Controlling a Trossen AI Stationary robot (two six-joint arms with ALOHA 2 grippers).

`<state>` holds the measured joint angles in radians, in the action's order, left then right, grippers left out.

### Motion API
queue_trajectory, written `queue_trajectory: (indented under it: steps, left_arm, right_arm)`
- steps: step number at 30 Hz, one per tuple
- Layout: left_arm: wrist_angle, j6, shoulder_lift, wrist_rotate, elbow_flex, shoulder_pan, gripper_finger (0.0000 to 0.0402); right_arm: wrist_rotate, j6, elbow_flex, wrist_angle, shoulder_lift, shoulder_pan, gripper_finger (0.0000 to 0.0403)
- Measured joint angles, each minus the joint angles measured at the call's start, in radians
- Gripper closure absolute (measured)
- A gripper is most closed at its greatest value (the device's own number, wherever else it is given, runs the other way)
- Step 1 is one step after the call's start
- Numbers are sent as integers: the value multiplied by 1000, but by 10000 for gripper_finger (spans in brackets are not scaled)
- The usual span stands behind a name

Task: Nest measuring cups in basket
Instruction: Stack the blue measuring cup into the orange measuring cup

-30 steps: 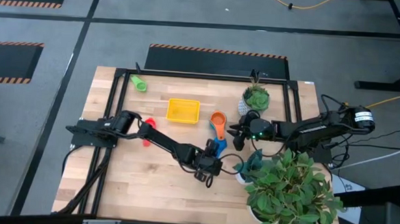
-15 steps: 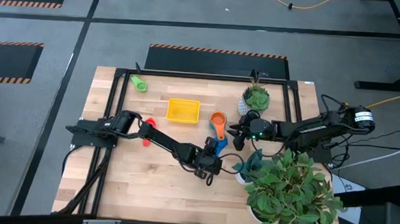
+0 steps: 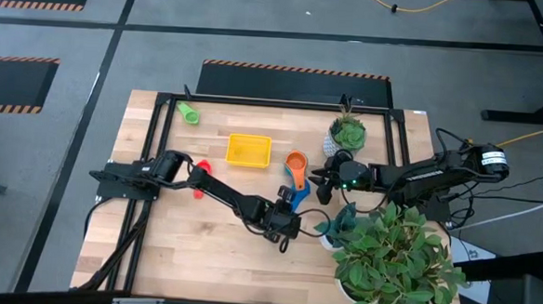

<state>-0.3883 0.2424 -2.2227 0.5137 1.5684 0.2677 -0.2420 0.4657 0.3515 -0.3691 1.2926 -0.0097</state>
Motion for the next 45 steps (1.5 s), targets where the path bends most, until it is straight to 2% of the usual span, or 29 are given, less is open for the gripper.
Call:
queue_trajectory:
  steps: [6, 18, 33, 45]
  left_arm:
    - [-1, -1, 0, 36, 0, 9, 394]
    - [-8, -8, 13, 105, 0, 43, 398]
    - [-42, -148, 75, 67, 0, 95, 400]
    - [-48, -162, 98, 99, 0, 99, 401]
  right_arm:
    - [0, 0, 0, 0, 0, 0, 265]
    - [0, 0, 0, 0, 0, 0, 265]
    - [9, -6, 0, 0, 0, 0, 265]
    - [9, -50, 0, 0, 0, 0, 265]
